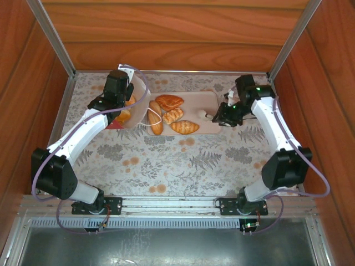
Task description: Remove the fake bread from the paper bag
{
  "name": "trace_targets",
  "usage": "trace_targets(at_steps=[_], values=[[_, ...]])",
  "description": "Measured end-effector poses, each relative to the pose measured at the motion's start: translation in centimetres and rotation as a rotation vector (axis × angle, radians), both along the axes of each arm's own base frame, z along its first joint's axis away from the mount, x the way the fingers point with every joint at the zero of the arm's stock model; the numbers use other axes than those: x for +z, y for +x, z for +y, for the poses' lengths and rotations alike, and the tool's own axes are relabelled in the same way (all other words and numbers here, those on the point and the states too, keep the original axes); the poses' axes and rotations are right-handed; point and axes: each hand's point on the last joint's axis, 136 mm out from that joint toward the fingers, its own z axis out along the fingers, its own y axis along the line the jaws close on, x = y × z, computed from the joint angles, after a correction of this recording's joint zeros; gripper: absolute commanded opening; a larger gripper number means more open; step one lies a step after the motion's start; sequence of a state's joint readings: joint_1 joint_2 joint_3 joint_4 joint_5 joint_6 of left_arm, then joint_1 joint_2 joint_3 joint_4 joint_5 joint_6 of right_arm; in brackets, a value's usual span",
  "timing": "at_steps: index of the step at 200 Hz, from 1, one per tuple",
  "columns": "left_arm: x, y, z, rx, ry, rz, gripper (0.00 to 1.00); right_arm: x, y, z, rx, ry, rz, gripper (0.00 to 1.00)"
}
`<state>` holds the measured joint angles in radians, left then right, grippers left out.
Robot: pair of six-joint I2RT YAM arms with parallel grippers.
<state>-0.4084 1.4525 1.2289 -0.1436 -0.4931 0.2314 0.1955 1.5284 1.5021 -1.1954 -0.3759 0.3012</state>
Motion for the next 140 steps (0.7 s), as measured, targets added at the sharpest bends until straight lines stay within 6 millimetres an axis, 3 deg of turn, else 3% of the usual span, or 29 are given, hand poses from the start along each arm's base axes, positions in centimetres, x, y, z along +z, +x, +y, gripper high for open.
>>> trace_targets(at_steps=[29, 70, 107, 140], values=[[0.0, 0.0, 0.0, -0.002, -0.001, 0.002, 0.00, 4.2, -0.6, 0.8, -0.009, 0.046, -0.112, 0.36], [-0.2, 0.0, -0.3, -0.014, -0.008, 0.008, 0.00, 8.9, -2.3, 5.0, 0.095, 0.100, -0.234, 0.36], [-0.2, 0.0, -0.5, -0.019, -0.031, 0.008, 0.00, 11.4, -3.5, 8.4, 0.181, 0.140, -0.304, 0.37], [-0.3, 0.0, -0.8, -0.025, -0.055, 0.009, 0.00, 11.9, -3.6, 10.0, 0.211, 0.153, -0.332, 0.38]])
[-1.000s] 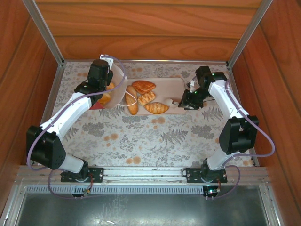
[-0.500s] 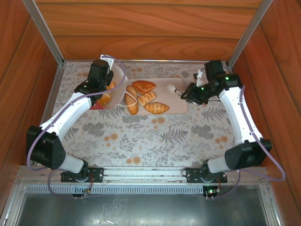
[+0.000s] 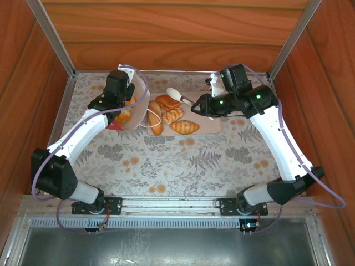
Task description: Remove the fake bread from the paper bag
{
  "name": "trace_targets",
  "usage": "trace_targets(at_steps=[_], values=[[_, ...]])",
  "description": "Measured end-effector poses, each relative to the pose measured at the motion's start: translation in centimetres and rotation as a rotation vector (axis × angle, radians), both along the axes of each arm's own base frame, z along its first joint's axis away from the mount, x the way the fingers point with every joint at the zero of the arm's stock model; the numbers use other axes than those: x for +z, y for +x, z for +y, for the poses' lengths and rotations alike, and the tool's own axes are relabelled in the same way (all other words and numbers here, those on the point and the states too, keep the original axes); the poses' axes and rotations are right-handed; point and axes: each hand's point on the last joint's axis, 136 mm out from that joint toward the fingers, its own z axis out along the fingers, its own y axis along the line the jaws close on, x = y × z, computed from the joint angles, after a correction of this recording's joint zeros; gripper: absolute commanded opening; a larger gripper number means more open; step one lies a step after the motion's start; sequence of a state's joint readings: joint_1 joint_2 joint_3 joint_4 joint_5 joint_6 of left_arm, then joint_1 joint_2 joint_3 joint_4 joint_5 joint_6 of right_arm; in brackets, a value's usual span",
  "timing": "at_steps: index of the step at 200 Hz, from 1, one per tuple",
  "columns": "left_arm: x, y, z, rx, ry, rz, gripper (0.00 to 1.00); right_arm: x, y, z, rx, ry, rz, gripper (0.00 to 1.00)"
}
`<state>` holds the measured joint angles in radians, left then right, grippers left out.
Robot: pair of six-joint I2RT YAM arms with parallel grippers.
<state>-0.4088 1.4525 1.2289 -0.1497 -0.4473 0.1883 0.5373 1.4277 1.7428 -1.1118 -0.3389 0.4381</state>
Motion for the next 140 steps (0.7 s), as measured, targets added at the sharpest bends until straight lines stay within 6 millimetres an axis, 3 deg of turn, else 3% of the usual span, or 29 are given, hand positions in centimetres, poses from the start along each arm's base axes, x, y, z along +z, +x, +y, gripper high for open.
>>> trace_targets(at_steps=[88, 140], values=[[-0.2, 0.0, -0.4, 0.002, -0.067, 0.004, 0.00, -0.7, 0.0, 5.0, 0.088, -0.005, -0.021, 0.38], [-1.6, -0.6, -1.1, -0.024, -0.093, 0.028, 0.00, -1.0, -0.1, 7.4, 0.130, -0.028, -0.032, 0.38]])
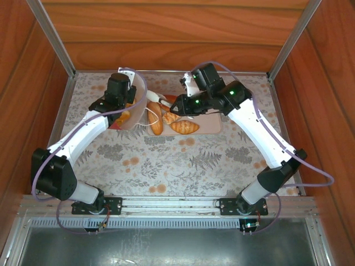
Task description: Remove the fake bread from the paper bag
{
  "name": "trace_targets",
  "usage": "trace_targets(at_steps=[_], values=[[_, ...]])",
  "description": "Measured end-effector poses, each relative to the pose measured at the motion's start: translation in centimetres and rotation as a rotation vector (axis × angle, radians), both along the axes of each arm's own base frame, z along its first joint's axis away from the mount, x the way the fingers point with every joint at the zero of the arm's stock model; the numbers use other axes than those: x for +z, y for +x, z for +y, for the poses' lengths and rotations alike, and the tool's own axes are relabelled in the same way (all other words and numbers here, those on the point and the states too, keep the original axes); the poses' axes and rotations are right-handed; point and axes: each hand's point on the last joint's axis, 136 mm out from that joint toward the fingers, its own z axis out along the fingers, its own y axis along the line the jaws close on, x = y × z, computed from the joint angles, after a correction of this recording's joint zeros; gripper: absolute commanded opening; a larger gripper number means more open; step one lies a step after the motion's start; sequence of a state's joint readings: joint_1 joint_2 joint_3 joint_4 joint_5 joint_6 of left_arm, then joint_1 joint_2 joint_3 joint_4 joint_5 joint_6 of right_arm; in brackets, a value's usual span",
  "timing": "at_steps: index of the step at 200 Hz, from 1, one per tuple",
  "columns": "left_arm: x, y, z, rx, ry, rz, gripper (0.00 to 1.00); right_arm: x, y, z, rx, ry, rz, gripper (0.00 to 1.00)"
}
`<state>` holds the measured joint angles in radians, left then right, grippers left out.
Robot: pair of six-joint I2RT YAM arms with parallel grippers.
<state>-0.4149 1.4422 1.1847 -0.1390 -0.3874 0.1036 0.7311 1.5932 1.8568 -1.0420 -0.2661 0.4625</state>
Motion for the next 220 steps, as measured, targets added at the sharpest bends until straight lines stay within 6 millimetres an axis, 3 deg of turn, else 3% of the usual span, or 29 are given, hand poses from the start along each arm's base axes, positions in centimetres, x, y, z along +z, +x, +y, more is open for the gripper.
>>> trace_targets(at_steps=[48, 113, 220], values=[[-0.2, -0.9, -0.7, -0.031, -0.020, -0.003, 0.00, -0.4, -0.1, 1.9, 0.032, -0.038, -0.008, 0.38], [-0.1, -1.7, -1.5, -0.052, -0.041, -0.015, 0.00, -3.3, -0.2, 2.3, 0.033, -0.104, 0.038, 0.38], [-0.6, -2.3, -2.8, -0.086, -0.037, -0.006, 0.00, -8.4, 0.1, 5.5, 0.087, -0.115, 0.128, 0.41]])
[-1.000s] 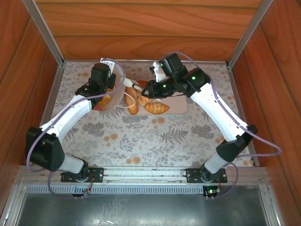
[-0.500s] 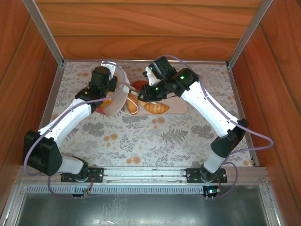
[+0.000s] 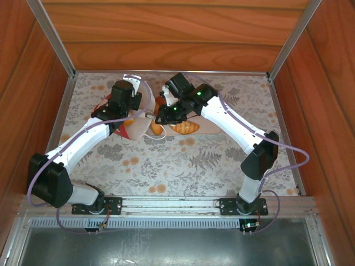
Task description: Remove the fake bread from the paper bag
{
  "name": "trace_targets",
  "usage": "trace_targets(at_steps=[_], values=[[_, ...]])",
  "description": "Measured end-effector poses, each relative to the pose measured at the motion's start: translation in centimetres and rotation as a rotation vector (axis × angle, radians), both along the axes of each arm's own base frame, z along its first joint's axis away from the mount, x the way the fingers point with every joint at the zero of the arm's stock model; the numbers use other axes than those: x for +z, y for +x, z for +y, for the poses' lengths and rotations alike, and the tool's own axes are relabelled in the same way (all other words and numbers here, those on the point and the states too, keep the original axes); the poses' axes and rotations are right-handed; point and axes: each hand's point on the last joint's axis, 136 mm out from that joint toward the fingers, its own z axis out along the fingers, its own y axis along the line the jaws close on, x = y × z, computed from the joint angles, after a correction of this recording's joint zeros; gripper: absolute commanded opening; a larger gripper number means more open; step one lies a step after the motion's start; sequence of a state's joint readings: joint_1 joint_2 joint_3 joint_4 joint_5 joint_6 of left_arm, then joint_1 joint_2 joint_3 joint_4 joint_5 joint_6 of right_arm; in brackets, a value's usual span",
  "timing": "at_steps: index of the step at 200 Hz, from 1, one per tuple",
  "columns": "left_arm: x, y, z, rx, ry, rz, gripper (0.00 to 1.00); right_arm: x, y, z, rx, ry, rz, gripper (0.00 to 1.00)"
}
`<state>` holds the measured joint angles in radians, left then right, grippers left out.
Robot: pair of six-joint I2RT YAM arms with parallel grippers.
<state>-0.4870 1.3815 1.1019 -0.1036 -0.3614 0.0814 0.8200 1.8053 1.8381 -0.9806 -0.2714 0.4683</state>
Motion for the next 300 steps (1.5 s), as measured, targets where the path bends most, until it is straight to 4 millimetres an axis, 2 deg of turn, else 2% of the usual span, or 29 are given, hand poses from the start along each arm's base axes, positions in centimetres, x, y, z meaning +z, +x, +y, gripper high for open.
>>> trace_targets(at_steps=[88, 150, 207, 259, 300], values=[[0.9, -0.7, 0.6, 0.003, 0.011, -0.024, 0.00, -1.3, 0.8, 1.5, 0.097, 0.018, -0.078, 0.43], [1.1, -0.9, 0.9, 0.012, 0.022, -0.032, 0.00, -4.5, 0.5, 2.6, 0.153, -0.057, -0.078, 0.44], [1.1, -0.9, 0.9, 0.013, 0.022, -0.033, 0.00, -3.6, 0.9, 3.3, 0.180, -0.058, -0.128, 0.46], [1.1, -0.9, 0.9, 0.013, 0.023, -0.032, 0.00, -4.9, 1.6, 4.0, 0.194, -0.090, -0.128, 0.48], [1.1, -0.9, 0.9, 0.013, 0.023, -0.031, 0.00, -4.8, 1.8, 4.6, 0.208, -0.087, -0.136, 0.49]])
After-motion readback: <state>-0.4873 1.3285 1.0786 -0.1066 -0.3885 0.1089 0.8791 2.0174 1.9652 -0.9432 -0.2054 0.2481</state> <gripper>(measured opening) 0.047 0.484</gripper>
